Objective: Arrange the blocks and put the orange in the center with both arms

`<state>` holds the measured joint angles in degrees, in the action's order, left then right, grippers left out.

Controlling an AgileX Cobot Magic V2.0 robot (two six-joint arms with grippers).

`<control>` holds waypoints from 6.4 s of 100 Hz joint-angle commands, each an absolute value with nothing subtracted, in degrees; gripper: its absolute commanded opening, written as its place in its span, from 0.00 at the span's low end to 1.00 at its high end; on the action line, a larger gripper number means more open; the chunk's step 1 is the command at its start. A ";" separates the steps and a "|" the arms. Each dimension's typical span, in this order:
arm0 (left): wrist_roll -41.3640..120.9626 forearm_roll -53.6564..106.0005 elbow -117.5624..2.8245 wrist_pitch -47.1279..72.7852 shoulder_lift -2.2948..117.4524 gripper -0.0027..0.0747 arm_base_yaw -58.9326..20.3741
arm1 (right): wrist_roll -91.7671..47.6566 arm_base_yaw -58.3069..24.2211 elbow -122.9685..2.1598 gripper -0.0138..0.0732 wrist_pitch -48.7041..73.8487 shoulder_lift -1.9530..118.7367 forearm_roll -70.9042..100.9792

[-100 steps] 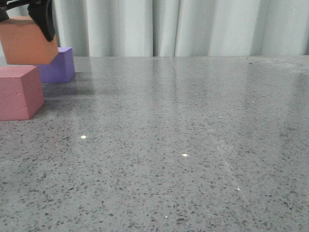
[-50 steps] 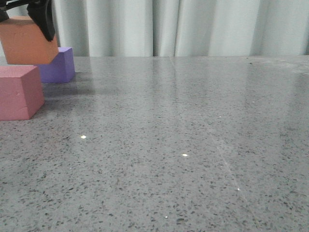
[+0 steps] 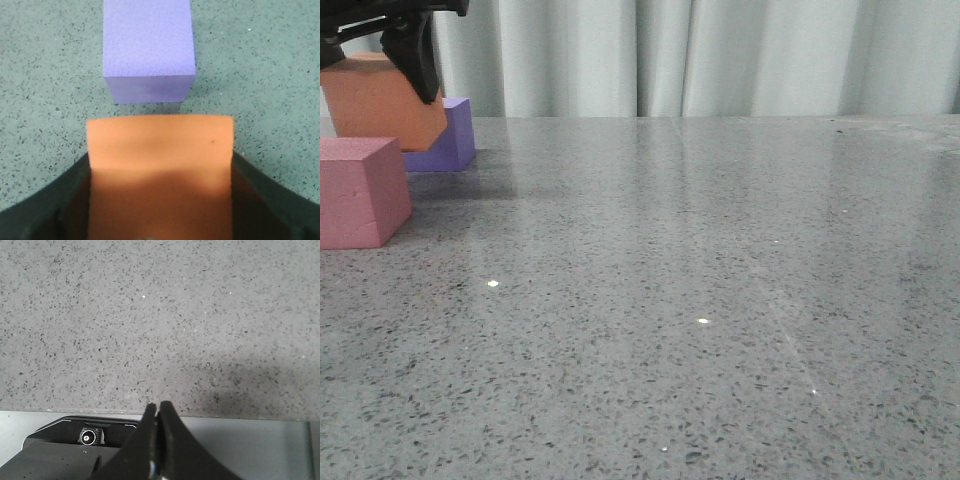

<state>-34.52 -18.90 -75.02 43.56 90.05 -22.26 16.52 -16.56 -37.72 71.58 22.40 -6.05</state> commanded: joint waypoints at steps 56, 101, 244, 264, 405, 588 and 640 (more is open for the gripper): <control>-34.49 -19.82 -76.33 39.87 89.85 0.29 -22.10 | 16.02 -16.21 -39.07 0.08 69.04 22.81 -6.73; -34.49 -19.83 -76.11 39.58 92.01 0.29 -22.10 | 16.02 -16.21 -39.07 0.08 69.65 22.81 -6.73; -30.79 -16.65 -76.11 39.65 94.22 0.56 -20.07 | 16.02 -16.21 -39.07 0.08 69.80 22.81 -6.73; -30.17 -16.27 -76.11 39.99 94.11 0.73 -20.07 | 16.02 -16.21 -39.07 0.08 69.80 22.81 -6.73; -28.59 -19.26 -46.20 46.97 36.47 0.73 -20.07 | 16.02 -16.21 -39.07 0.08 69.93 22.81 -6.73; -27.34 -23.02 -37.02 40.92 26.06 0.01 -19.35 | 16.02 -16.21 -39.07 0.08 69.93 22.81 -6.73; -5.61 -9.36 -8.99 2.01 7.83 0.01 -6.69 | 16.02 -16.21 -39.07 0.08 69.93 22.81 -6.67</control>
<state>-6.30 -10.47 -11.30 9.91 10.65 -7.13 16.49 -16.56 -37.72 72.16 22.40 -6.05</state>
